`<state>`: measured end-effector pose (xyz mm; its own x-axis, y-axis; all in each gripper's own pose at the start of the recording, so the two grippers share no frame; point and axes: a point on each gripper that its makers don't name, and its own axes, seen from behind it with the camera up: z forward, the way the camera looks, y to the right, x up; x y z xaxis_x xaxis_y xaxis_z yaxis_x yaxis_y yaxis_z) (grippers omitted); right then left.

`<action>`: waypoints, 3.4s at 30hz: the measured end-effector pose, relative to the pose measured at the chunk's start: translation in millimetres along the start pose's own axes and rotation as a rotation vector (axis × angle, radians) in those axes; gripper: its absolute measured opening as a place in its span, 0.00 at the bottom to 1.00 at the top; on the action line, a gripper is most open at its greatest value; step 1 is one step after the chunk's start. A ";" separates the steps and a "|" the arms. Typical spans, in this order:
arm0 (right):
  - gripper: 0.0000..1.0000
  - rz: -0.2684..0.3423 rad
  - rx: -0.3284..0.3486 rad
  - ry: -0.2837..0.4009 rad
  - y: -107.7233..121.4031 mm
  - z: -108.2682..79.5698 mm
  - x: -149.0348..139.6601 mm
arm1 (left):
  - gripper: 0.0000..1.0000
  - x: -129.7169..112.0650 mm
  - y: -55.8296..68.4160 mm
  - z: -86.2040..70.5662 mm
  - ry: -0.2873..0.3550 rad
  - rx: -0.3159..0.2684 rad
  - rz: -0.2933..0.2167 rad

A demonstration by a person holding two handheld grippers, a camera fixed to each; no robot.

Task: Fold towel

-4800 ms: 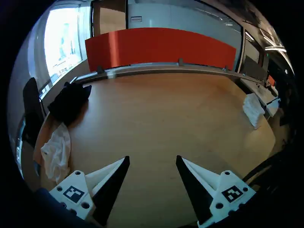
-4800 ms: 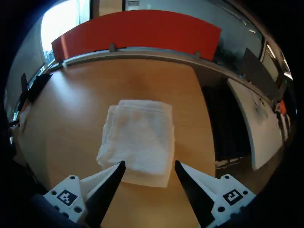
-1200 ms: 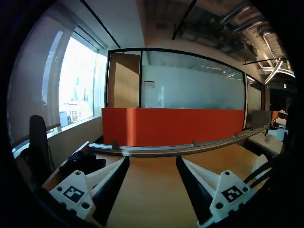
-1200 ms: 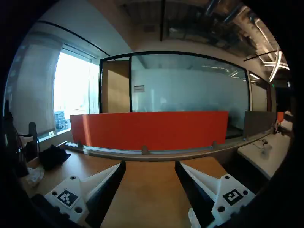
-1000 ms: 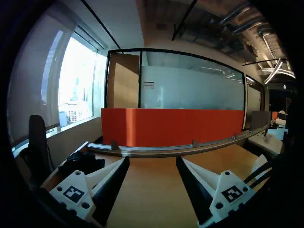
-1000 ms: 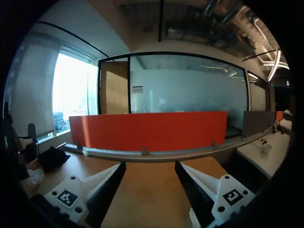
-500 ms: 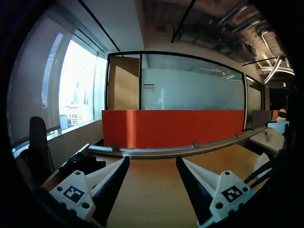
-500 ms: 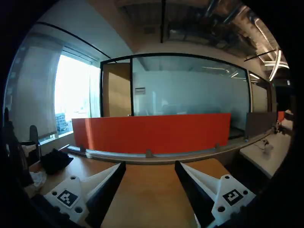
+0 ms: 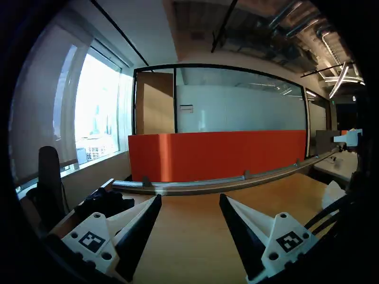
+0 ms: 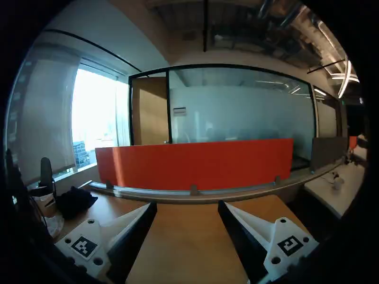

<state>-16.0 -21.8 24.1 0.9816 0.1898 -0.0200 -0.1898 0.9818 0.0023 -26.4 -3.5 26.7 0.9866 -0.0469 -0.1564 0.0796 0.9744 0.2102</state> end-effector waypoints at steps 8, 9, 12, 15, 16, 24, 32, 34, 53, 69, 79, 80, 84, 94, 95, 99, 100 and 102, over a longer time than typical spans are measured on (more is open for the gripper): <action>1.00 0.004 0.019 0.025 -13.3 -0.1 2.8 | 0.90 -27.1 -2.3 -0.4 0.029 0.015 0.012; 1.00 0.004 0.018 0.026 -13.2 0.5 1.5 | 0.90 -31.9 -3.1 -0.4 0.031 0.019 0.013; 1.00 0.005 0.015 0.029 -12.2 2.4 -4.4 | 0.90 -47.4 -7.1 0.5 0.035 0.032 0.013; 1.00 0.004 0.010 0.029 -12.1 4.0 -10.4 | 0.90 -61.9 -13.1 2.5 0.042 0.046 0.009; 1.00 0.000 0.009 0.031 -11.9 4.5 -12.8 | 0.90 -67.1 -14.5 3.2 0.045 0.048 0.006; 1.00 -0.016 -0.005 0.040 -9.4 9.0 -27.1 | 0.90 -105.8 -18.5 9.1 0.061 0.051 -0.014; 1.00 -0.033 -0.009 0.040 -1.9 14.9 -46.1 | 0.90 -139.1 -17.8 13.7 0.062 0.055 -0.016; 1.00 -0.035 -0.009 0.038 -1.2 16.6 -50.0 | 0.90 -146.6 -18.4 14.8 0.059 0.057 -0.019; 1.00 -0.039 -0.020 0.036 10.3 21.4 -53.9 | 0.90 -174.3 -29.1 15.8 0.052 0.085 -0.017; 1.00 -0.041 -0.007 0.056 6.5 23.7 -48.2 | 0.90 -174.7 -28.8 15.0 0.064 0.084 -0.025; 1.00 -0.063 -0.063 0.108 27.5 15.2 -41.7 | 0.90 -177.7 -27.8 16.0 0.065 0.085 -0.026; 1.00 -0.067 -0.067 0.112 29.9 13.7 -42.1 | 0.90 -178.3 -27.5 16.2 0.066 0.085 -0.026; 1.00 -0.070 -0.092 0.125 41.7 9.7 -47.0 | 0.90 -181.2 -26.6 17.1 0.066 0.085 -0.026; 1.00 -0.071 -0.148 0.140 71.1 4.7 -78.3 | 0.90 -186.8 -26.2 18.0 0.068 0.086 -0.027; 1.00 -0.071 -0.151 0.141 73.0 4.2 -83.0 | 0.90 -187.1 -26.2 18.0 0.068 0.086 -0.027; 1.00 -0.041 -0.141 0.143 76.0 4.1 -104.2 | 0.90 -188.3 -26.3 18.1 0.069 0.086 -0.027; 1.00 -0.028 -0.136 0.146 77.0 4.3 -108.4 | 0.90 -188.6 -26.2 18.2 0.069 0.086 -0.027; 1.00 -0.008 -0.131 0.151 79.3 5.0 -115.3 | 0.90 -189.0 -26.1 18.3 0.069 0.086 -0.027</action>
<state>-144.2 34.2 31.6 0.9708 0.1700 -0.1694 -0.1928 0.9728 -0.1287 -212.3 -24.2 68.5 0.9720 -0.0547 -0.2285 0.1209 0.9504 0.2865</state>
